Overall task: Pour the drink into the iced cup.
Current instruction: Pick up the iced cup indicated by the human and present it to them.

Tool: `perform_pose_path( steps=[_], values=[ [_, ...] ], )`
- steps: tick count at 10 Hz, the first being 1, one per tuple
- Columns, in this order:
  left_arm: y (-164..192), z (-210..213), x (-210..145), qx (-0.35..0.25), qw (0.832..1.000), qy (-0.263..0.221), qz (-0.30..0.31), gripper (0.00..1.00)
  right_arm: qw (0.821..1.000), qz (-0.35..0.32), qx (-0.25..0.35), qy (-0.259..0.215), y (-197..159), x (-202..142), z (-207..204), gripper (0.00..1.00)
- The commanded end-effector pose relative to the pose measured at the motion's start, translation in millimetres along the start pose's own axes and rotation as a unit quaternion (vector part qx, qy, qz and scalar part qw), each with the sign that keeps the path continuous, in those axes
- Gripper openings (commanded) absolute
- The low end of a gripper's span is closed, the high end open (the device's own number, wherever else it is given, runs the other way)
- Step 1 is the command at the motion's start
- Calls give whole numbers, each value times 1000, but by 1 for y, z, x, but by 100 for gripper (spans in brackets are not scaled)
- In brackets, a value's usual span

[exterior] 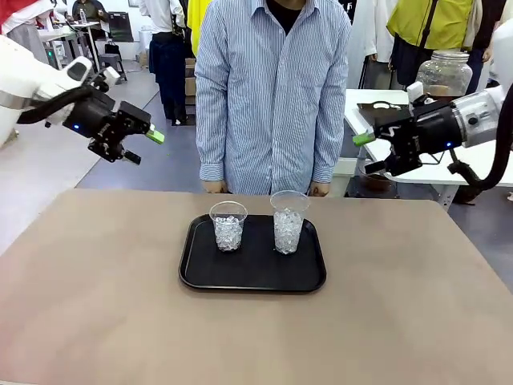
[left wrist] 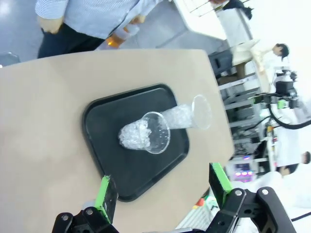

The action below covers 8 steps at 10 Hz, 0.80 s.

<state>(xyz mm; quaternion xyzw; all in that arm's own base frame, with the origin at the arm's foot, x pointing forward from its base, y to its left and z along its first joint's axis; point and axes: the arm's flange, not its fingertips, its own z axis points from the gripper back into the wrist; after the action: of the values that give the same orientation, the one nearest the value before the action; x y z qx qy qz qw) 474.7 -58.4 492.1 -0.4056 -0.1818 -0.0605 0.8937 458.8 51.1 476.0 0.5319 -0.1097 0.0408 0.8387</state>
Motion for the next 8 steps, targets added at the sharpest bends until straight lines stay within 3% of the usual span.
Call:
perform_pose_path(
  steps=[1, 6, 8],
  values=[
    [17, 1, 4, -46, 999, -10, 19, 100, 997, -58, 54, -20, -9, 17, 9, 100],
    [69, -21, -3, -145, 984, -2, 100, 100, 984, -130, 119, -33, -65, 18, 1, 100],
    [92, -31, -6, -188, 975, 30, 117, 100, 978, -144, 149, -25, -94, 14, -6, 100]
  ],
)
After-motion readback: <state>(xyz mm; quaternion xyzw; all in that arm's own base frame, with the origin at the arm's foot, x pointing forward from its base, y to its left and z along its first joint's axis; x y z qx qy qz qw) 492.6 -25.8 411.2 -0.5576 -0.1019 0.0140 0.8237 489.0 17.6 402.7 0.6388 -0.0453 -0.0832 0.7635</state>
